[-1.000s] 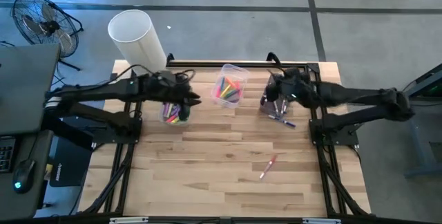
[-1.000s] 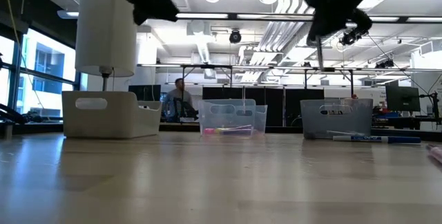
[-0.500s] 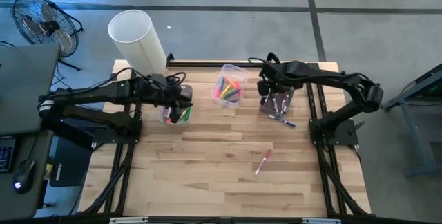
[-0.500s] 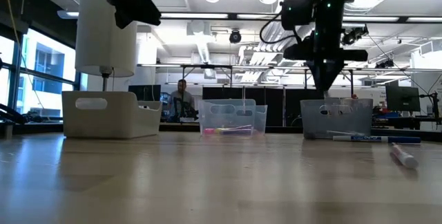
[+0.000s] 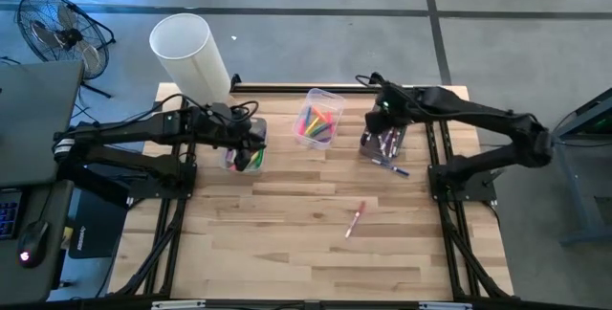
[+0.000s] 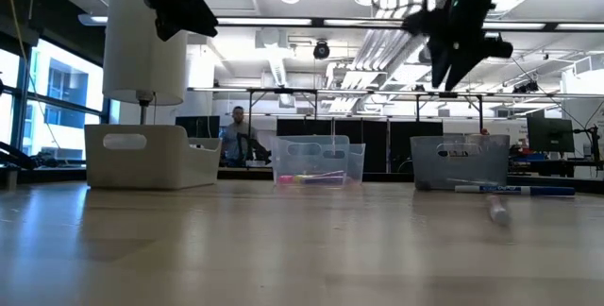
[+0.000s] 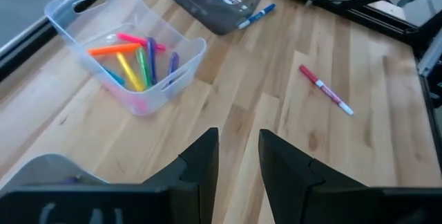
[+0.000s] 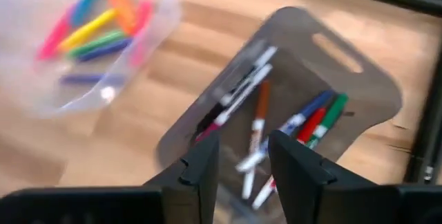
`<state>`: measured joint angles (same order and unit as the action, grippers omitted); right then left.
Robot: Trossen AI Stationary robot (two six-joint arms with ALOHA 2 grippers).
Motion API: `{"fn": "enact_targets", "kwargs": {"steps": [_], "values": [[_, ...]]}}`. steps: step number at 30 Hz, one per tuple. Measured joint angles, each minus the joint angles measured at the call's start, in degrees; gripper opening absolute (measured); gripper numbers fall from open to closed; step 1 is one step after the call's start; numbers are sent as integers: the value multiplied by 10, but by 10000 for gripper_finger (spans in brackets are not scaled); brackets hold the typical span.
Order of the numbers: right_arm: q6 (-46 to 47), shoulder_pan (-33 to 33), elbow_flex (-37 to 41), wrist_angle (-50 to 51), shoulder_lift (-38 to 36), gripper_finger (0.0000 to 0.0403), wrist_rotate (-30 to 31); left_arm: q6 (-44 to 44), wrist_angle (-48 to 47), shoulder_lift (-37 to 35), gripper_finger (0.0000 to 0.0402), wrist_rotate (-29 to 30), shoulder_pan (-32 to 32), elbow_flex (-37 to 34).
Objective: Pick & Place Markers
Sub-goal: Put the blue marker into the black bin
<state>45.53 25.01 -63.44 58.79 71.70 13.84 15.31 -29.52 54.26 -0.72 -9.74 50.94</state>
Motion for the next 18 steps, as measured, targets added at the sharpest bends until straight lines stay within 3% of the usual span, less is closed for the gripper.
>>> {"fn": "enact_targets", "kwargs": {"steps": [6, 10, 18], "values": [[20, -97, 0, 65, -61, 77, -41, 0, 0, 4, 101, 16, 0, 0], [64, -172, 0, 136, -66, 58, -29, -9, 0, 4, 101, 17, 0, 0], [129, -287, 83, 188, -66, 79, -27, -15, -5, 4, 101, 17, 0, 0]]}}
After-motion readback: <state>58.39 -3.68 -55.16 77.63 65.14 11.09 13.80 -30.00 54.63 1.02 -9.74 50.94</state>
